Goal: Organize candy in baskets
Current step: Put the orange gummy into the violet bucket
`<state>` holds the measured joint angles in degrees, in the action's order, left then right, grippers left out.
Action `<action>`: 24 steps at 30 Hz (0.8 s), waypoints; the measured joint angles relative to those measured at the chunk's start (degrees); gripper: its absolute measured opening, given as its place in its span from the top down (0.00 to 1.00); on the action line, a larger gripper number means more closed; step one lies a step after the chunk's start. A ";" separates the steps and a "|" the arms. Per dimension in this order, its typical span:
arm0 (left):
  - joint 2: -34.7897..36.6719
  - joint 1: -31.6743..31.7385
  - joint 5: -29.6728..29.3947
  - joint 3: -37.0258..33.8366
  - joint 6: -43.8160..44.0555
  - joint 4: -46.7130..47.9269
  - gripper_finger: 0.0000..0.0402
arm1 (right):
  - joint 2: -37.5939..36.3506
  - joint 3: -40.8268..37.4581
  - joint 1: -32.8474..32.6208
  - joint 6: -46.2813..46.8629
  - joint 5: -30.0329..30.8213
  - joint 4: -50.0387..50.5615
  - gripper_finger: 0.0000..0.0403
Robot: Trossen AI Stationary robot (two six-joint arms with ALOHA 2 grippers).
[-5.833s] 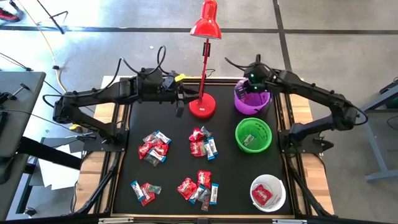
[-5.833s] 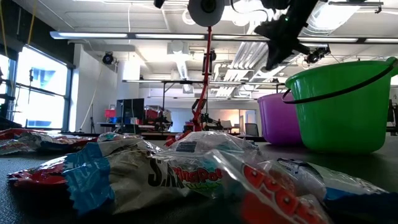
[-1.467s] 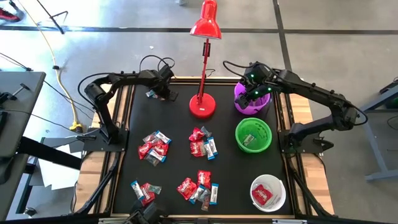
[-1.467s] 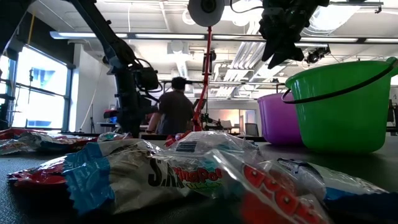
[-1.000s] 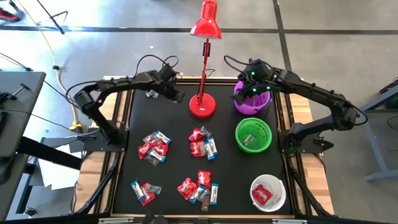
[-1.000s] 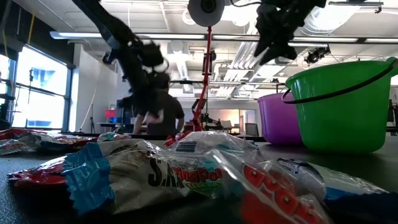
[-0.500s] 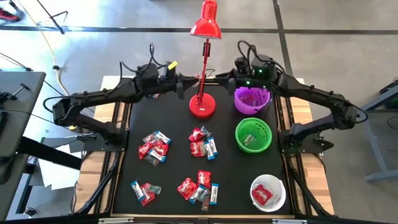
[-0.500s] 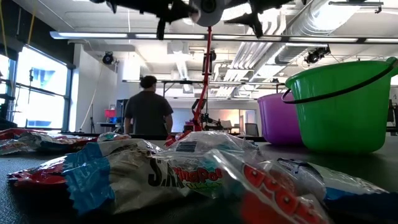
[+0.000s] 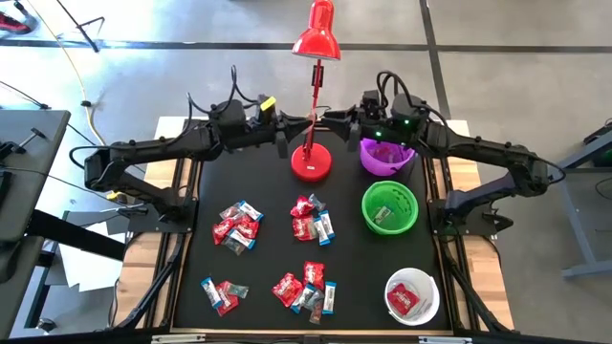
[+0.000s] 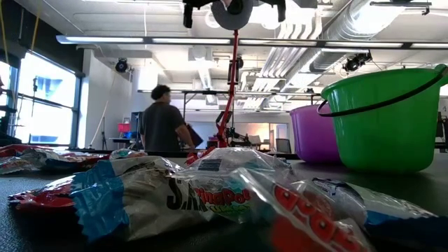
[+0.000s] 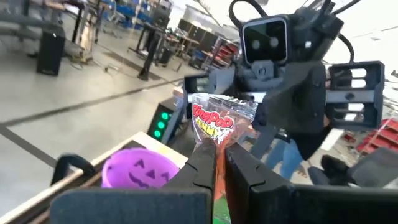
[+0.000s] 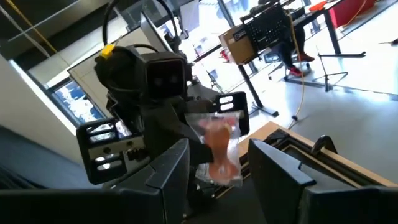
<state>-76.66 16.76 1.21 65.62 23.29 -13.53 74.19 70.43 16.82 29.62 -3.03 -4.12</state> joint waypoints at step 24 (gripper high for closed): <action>0.02 -2.39 -3.43 1.42 -2.45 0.41 0.99 | 4.04 0.00 -0.92 2.52 0.83 -6.74 0.61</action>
<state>-76.64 14.38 -2.22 67.05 20.84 -13.12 78.24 70.43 15.90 32.13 -2.20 -10.85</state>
